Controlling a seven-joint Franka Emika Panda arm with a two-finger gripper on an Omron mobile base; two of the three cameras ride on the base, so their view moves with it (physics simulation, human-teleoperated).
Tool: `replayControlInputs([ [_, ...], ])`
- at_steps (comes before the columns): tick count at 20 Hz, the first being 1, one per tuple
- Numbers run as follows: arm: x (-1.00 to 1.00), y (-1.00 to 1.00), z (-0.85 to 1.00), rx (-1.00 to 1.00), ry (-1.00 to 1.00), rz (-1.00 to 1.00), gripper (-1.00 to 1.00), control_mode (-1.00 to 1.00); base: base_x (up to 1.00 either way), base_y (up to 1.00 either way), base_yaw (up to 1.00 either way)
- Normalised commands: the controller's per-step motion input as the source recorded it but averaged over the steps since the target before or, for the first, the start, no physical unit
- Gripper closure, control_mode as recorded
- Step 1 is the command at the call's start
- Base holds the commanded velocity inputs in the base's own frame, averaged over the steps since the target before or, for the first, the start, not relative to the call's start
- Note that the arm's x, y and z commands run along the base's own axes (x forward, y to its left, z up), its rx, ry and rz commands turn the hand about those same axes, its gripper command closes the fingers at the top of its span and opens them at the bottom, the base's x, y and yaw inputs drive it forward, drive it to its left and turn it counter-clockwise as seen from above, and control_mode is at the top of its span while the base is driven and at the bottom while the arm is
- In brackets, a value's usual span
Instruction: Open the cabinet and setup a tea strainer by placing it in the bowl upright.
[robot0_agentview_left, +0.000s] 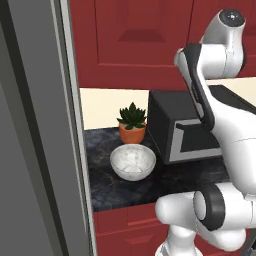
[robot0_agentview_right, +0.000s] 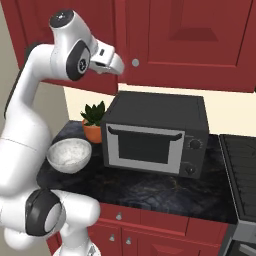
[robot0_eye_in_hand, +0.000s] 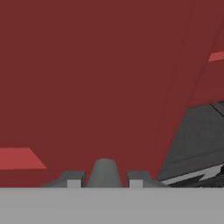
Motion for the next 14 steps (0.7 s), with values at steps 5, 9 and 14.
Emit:
replayControlInputs([
  [5, -1.0, 0.12, 0.21, 0.0, -0.04, -0.21, 1.0, -1.0, 0.0, 0.0, 0.0],
  [9, -1.0, 0.34, 0.07, 0.0, -0.03, -0.19, 1.0, -1.0, 0.0, 0.0, 0.0],
  [14, -0.99, 0.3, 0.0, 0.0, 0.0, -0.07, 1.0, -1.0, 0.0, 0.0, 0.0],
])
